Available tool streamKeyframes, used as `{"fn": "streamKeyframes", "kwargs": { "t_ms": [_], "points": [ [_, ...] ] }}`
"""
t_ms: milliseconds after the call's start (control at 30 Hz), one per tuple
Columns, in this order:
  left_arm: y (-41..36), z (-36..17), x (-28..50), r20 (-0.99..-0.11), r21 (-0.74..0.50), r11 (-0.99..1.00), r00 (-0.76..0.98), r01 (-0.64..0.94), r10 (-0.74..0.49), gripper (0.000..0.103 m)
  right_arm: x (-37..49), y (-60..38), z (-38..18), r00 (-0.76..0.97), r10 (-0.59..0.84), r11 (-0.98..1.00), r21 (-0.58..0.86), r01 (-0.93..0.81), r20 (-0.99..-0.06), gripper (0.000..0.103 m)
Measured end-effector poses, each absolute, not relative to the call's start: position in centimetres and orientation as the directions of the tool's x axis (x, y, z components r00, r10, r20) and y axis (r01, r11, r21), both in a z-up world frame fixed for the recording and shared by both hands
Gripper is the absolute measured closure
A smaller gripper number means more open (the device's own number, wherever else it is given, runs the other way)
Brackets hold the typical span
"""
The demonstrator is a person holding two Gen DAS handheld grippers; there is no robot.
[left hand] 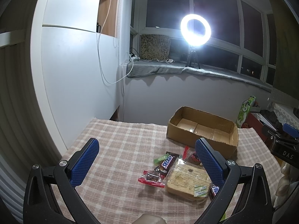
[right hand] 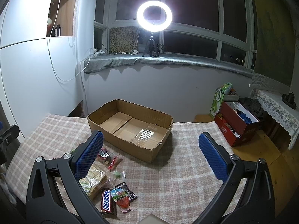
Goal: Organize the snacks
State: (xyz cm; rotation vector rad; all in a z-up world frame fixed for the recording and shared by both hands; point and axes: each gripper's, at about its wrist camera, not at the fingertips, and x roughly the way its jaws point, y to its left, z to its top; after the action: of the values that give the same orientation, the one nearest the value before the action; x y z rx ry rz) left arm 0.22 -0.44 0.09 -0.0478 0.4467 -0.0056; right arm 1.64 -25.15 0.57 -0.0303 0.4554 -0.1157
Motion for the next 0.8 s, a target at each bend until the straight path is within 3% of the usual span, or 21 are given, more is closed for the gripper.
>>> {"fn": "streamKeyframes", "kwargs": {
  "t_ms": [800],
  "points": [
    [-0.60,0.06,0.04,-0.434,-0.046,0.999,0.901,-0.004,-0.017,0.001,1.72,-25.20,0.43,0.890,-0.120,0.993,-0.054,0.107,-0.439,0.000]
  ]
}}
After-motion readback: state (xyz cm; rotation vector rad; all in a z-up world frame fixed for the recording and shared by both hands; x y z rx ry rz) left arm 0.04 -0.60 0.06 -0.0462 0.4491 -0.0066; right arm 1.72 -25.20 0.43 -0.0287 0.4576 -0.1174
